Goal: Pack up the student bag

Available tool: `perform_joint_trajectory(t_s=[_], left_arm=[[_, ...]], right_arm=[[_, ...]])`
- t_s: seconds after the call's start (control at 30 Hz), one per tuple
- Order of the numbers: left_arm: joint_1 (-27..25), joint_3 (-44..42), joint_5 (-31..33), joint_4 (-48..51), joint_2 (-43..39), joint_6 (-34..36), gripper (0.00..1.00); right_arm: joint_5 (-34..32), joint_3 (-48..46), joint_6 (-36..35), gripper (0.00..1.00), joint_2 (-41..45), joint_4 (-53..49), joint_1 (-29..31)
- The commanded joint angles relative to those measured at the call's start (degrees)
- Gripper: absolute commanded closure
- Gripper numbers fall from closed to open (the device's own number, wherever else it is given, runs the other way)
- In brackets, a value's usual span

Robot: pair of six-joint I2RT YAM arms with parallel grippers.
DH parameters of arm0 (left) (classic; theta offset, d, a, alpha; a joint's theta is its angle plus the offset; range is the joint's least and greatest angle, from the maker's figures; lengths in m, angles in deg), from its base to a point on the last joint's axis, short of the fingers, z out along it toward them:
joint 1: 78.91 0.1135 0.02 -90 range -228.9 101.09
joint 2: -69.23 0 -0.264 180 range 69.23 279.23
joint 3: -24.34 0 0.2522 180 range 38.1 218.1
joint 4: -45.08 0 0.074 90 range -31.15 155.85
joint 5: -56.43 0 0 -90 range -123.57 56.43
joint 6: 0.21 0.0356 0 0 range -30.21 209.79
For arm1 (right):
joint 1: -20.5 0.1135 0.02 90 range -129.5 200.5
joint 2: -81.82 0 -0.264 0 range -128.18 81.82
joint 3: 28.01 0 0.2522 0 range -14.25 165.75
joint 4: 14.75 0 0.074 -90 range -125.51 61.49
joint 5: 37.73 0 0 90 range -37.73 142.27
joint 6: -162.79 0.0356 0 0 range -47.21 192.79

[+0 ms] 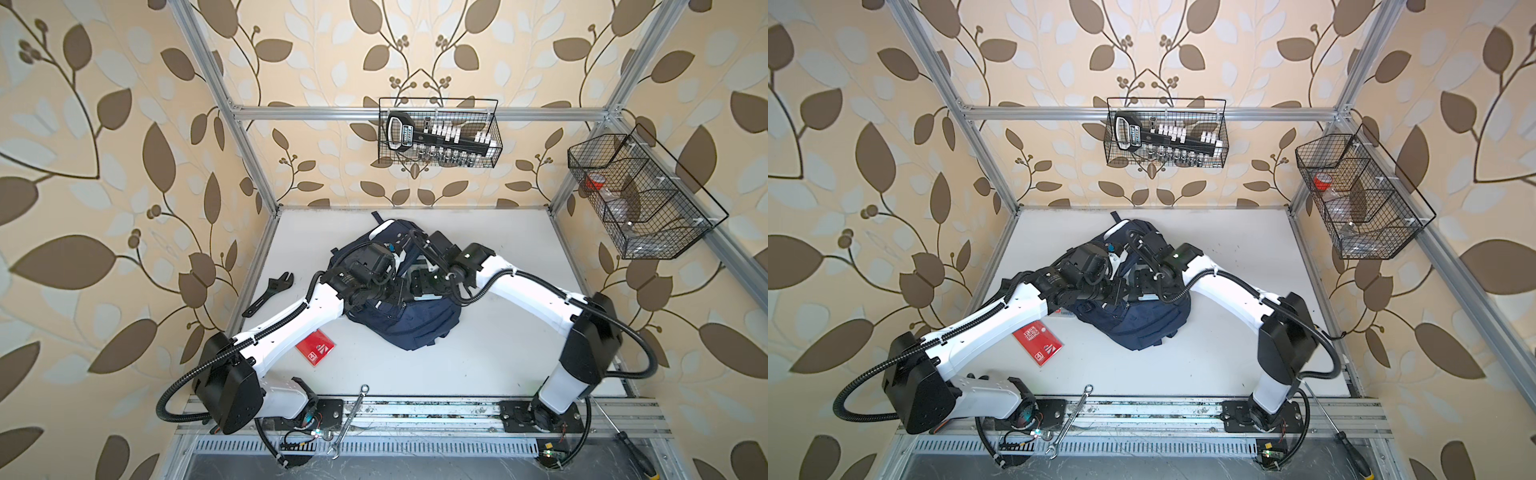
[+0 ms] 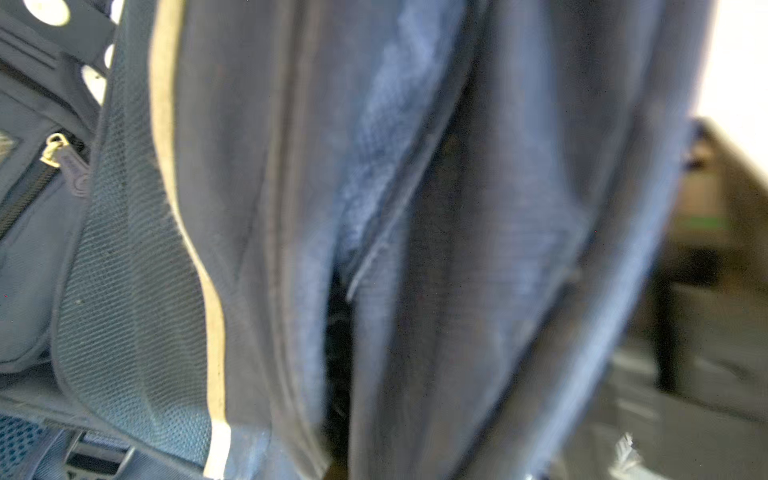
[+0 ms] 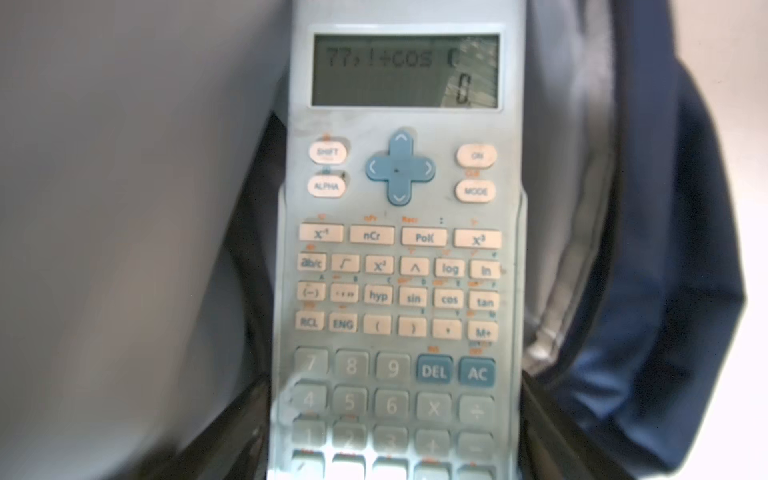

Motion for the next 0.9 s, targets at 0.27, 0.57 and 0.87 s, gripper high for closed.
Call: perform_joint_trajectory(t_s=[0.27, 0.57, 0.87], left_arm=[[-1.00, 3.07, -7.64, -7.66, -3.16, 1.27, 1.00], [-1.00, 2.64, -8.27, -8.52, -3.44, 1.43, 1.00], [-1.00, 7.62, -19.84, -13.06, 0.37, 3.68, 1.00]], right_arm=[[9.67, -9.92, 4.85, 0.14, 5.81, 21.25, -0.54], [7.86, -10.66, 5.29, 0.47, 6.41, 21.81, -0.56], [9.48, -15.21, 8.17, 0.67, 1.43, 29.99, -1.33]])
